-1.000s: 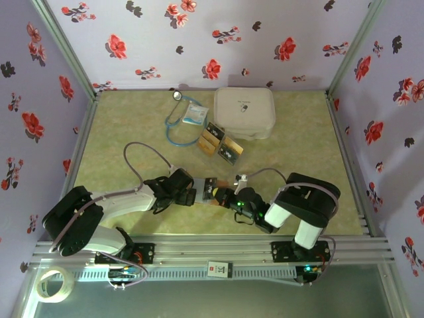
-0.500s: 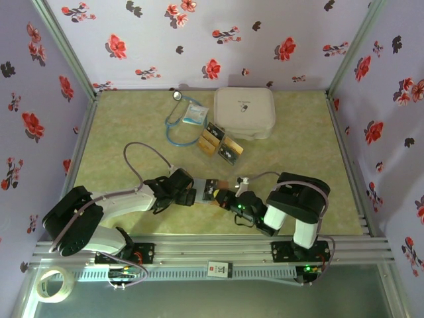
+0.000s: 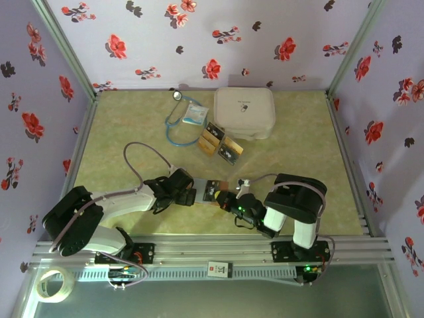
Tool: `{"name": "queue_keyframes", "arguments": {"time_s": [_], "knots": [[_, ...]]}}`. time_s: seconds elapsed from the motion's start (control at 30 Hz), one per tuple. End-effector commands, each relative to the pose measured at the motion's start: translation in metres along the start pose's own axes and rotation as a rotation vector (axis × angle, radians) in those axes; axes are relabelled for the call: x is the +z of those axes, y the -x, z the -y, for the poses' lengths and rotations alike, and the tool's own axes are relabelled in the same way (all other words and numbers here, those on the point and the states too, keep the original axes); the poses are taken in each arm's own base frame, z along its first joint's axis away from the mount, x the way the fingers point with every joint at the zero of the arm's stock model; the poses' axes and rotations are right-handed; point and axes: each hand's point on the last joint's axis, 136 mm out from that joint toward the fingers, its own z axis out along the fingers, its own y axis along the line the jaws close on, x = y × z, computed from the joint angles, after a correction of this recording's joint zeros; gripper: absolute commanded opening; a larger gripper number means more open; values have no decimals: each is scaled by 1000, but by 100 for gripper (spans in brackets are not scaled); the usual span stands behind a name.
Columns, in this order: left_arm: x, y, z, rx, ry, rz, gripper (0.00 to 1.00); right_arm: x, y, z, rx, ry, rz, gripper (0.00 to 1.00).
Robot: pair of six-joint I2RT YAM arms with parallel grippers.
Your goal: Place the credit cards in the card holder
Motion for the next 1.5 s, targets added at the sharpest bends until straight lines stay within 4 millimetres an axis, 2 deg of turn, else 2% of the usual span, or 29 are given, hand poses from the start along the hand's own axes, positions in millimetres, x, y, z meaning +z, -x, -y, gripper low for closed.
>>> {"name": "queue_keyframes", "arguments": {"time_s": [0.0, 0.63, 1.1, 1.47], "knots": [[4, -16, -20, 18, 82, -36, 100, 1, -3, 7, -3, -26, 6, 0], [4, -15, -20, 19, 82, -34, 100, 6, -12, 4, -3, -18, -19, 0], [4, -16, -21, 18, 83, -34, 100, -1, -11, 17, 14, -60, 4, 0], [4, -15, -20, 17, 81, -32, 100, 2, -14, 21, 32, -73, 1, 0]]}}
